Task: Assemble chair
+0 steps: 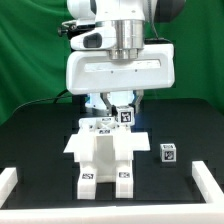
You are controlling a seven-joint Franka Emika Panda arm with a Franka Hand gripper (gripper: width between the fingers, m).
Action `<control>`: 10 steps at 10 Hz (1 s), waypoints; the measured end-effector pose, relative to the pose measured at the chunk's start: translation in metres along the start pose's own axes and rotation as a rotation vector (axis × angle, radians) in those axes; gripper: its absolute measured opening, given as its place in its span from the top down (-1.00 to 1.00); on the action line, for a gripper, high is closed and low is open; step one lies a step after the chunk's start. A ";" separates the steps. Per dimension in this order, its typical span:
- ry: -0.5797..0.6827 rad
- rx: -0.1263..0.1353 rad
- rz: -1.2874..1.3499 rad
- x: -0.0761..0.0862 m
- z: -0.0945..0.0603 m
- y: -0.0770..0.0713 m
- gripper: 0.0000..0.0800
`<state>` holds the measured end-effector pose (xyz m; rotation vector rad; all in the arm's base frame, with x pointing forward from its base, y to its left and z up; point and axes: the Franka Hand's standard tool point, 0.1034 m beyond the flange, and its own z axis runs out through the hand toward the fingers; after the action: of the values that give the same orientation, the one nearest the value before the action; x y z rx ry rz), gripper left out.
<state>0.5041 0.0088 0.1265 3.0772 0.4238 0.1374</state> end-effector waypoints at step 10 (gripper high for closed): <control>0.007 -0.010 -0.002 0.001 0.006 0.003 0.29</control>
Offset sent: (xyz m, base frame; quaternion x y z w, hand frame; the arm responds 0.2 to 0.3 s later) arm 0.0010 -0.0040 -0.0032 -0.0015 0.0007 0.0015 1.0000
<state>0.5061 0.0057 0.1212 3.0675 0.4245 0.1492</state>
